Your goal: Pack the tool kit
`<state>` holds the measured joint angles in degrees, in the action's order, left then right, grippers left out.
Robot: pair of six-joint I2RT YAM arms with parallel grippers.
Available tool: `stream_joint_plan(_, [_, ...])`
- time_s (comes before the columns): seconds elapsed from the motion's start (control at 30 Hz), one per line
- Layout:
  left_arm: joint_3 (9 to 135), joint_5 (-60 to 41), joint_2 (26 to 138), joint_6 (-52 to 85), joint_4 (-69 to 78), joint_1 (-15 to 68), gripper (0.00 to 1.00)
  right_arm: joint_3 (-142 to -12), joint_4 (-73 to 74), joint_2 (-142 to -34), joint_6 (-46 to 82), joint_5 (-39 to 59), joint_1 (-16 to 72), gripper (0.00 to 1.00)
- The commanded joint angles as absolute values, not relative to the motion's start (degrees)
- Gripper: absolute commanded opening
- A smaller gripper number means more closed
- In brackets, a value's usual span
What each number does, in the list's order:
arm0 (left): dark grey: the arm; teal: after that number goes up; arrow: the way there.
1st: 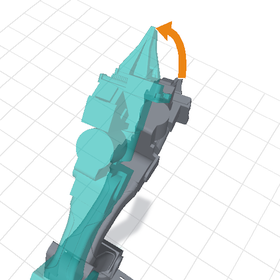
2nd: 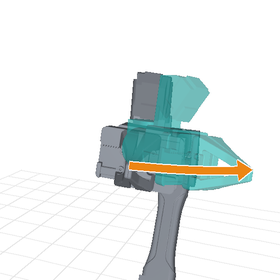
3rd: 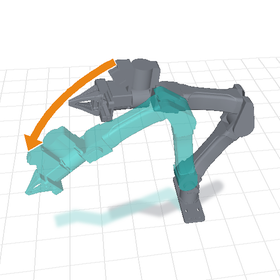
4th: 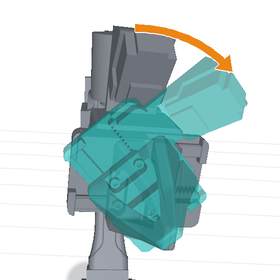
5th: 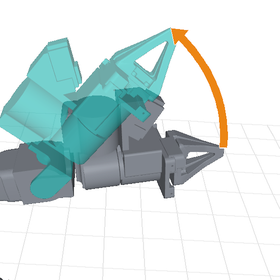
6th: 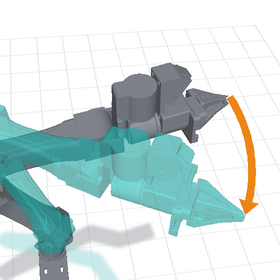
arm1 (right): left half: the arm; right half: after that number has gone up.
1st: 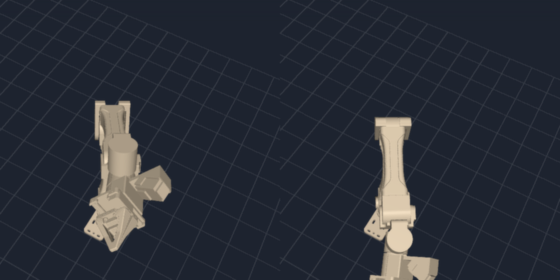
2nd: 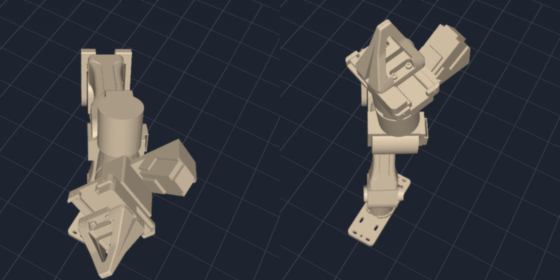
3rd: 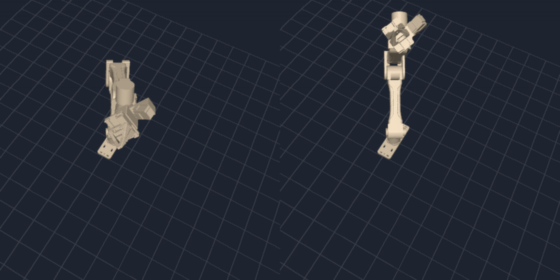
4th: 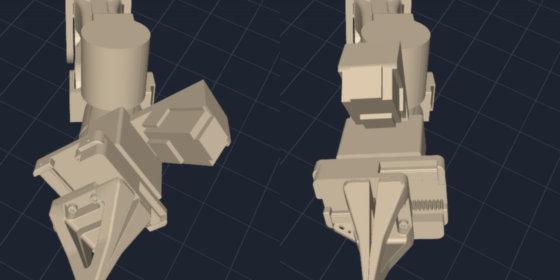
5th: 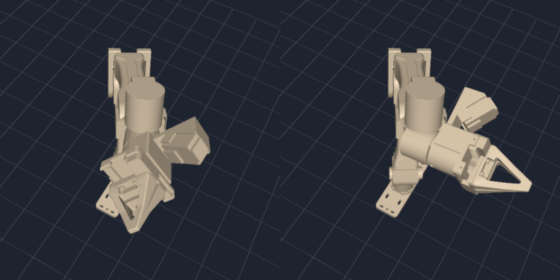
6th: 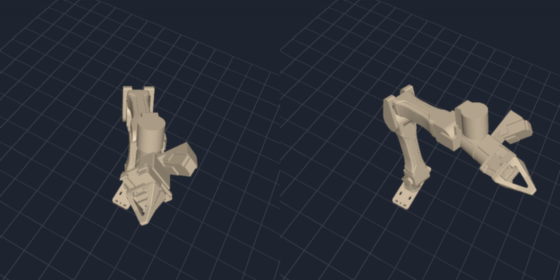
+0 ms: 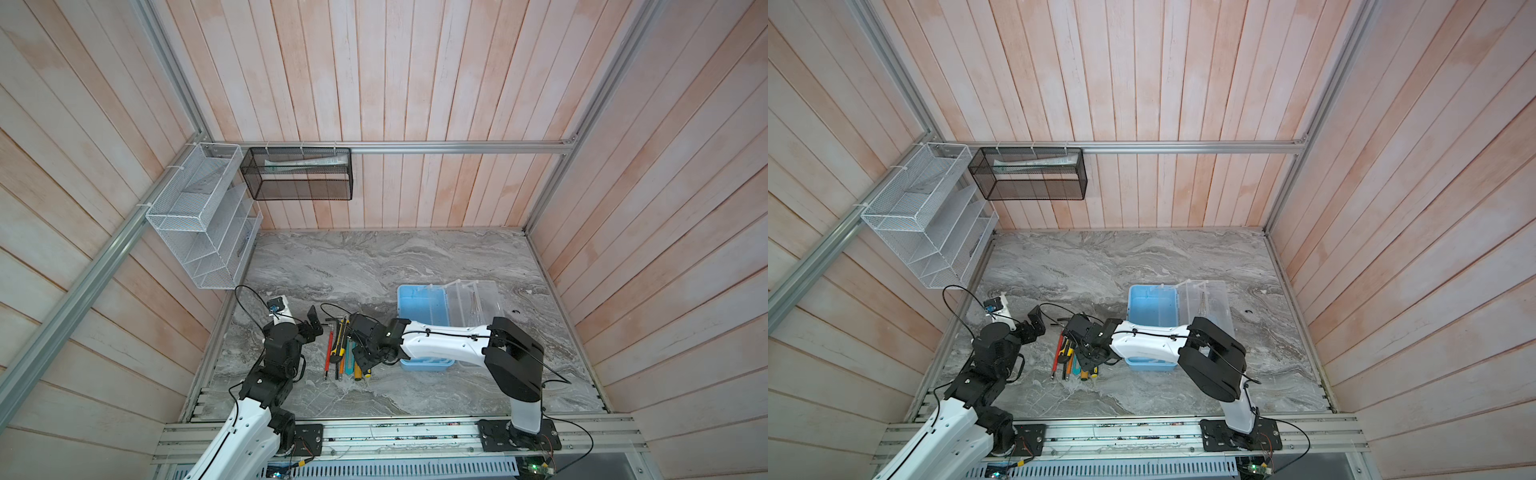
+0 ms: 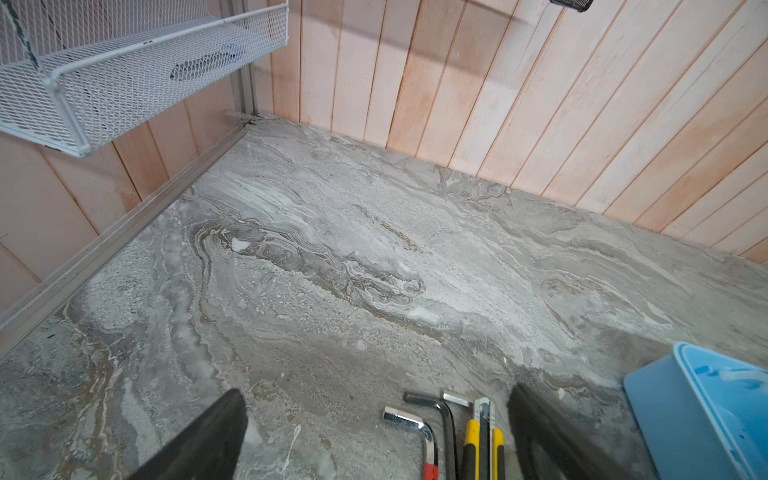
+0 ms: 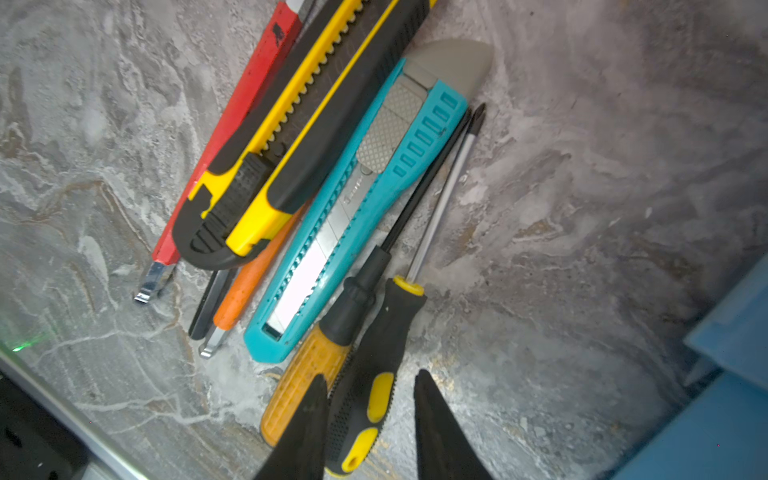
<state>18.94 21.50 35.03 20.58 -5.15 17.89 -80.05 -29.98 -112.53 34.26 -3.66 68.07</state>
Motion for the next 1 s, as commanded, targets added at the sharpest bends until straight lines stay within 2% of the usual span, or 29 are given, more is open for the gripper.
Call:
stream_joint_plan(0.0, [18.0, 21.97, 34.3, 20.56, -5.1, 17.58, 1.0, -82.38, -32.64, -115.09, 33.48, -5.18, 68.2, 0.33])
stream_joint_plan(0.2, [17.9, 21.97, 33.97, 20.51, -5.17, 17.58, 1.0, -83.71, -35.32, -116.47, 33.37, -6.91, 68.2, 0.33])
stream_joint_plan(0.67, [17.61, 21.47, 33.35, 20.26, -5.06, 17.53, 1.0, -78.49, -34.35, -111.25, 29.27, -8.39, 66.71, 0.33])
stream_joint_plan(0.97, [17.46, 21.27, 32.62, 20.2, -5.11, 17.58, 1.0, -83.69, -35.3, -116.97, 27.77, -8.4, 66.36, 0.35])
